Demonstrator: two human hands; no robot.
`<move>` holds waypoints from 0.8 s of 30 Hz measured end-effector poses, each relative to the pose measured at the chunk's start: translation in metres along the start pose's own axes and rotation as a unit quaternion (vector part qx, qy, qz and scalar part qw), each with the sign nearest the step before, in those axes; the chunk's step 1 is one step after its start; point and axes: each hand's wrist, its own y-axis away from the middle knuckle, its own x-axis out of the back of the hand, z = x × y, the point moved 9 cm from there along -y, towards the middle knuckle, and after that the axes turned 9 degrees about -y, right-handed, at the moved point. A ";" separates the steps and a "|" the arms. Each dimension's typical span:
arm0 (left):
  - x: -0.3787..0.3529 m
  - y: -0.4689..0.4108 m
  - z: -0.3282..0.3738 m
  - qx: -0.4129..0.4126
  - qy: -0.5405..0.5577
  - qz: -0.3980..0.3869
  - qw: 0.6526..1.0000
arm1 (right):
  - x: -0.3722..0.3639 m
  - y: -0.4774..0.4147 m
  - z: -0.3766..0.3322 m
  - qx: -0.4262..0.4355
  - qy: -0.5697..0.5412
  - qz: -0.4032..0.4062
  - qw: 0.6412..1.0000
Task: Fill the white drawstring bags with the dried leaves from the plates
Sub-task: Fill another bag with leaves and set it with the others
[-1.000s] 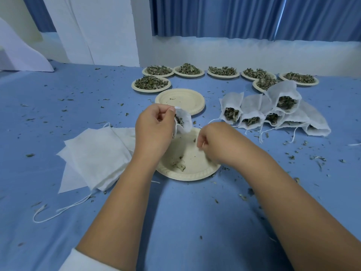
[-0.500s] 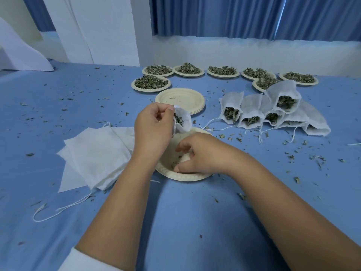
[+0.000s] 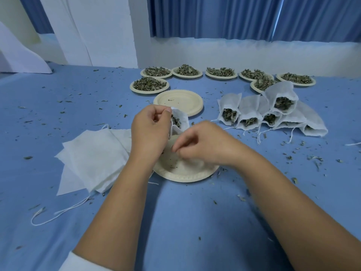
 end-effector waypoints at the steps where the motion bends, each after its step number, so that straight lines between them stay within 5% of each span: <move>1: -0.001 0.000 0.000 0.003 0.001 -0.005 1.000 | 0.016 0.001 -0.002 0.009 -0.049 0.038 0.998; 5: -0.010 0.004 0.003 0.004 0.008 -0.042 0.999 | 0.055 0.002 0.004 0.040 -0.176 0.214 0.960; 16: -0.010 0.004 0.001 0.035 0.066 -0.044 0.996 | 0.057 0.002 0.002 0.088 -0.091 0.271 0.954; 20: -0.014 0.007 0.003 0.047 0.106 -0.074 0.990 | 0.040 -0.009 0.028 -0.029 -0.246 0.165 0.955; 24: -0.026 0.014 0.014 0.038 0.134 -0.143 0.980 | 0.033 -0.011 0.032 -0.025 -0.324 0.135 0.936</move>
